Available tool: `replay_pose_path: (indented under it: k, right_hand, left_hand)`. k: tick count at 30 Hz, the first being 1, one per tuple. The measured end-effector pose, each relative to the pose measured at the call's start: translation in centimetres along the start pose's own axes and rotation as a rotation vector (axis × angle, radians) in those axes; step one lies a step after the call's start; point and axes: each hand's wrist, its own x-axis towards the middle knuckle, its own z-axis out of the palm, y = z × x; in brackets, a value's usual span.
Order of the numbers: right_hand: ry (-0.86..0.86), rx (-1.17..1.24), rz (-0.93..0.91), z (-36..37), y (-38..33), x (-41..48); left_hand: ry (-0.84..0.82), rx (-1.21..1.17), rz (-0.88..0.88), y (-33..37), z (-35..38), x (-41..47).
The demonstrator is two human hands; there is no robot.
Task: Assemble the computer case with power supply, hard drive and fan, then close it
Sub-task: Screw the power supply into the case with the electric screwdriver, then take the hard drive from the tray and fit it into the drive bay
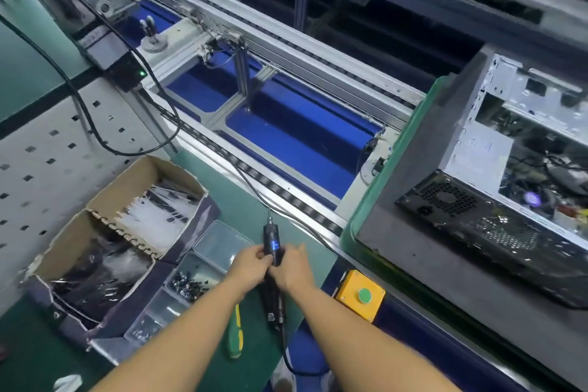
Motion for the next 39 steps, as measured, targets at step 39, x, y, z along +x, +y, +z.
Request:
replay_pose_path:
  k: [39]
  right_hand:
    - [0.889, 0.612, 0.047, -49.3, 30.4, -21.6]
  left_hand:
    - [-0.506, 0.139, 0.744, 38.0, 47.4, -19.6]
